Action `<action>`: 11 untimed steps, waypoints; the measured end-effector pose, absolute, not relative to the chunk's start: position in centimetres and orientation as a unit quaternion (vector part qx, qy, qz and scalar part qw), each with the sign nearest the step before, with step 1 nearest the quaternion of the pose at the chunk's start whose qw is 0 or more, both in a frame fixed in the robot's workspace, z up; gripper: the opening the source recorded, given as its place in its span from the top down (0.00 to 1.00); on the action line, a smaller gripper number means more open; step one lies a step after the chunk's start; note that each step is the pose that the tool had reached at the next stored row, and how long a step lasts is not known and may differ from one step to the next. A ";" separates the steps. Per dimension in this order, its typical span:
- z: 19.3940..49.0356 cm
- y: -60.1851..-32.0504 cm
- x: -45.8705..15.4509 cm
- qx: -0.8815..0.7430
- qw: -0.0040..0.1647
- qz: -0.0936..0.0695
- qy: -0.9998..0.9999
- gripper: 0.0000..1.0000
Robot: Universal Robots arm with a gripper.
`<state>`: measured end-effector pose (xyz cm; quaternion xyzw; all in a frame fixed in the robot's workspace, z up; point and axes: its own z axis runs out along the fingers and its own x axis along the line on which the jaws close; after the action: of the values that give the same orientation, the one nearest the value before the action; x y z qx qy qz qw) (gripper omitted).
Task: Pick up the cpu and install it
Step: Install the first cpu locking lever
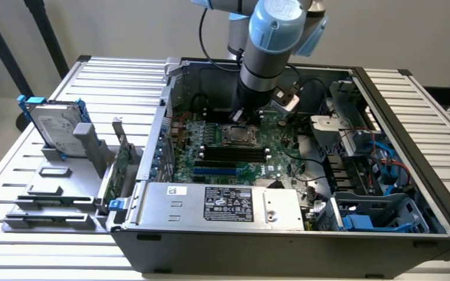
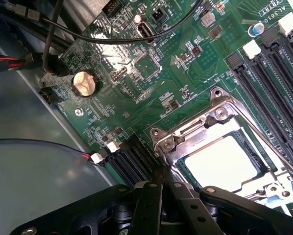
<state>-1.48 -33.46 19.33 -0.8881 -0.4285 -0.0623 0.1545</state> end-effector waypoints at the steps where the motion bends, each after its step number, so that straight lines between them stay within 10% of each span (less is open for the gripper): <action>1: 19.3 -33.5 -1.5 -0.888 0.155 -0.062 -0.429 0.89; 11: 19.2 -33.5 -1.4 -0.883 0.160 -0.063 -0.437 0.89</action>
<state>-1.43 -33.47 19.25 -0.8830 -0.4368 -0.0630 0.1598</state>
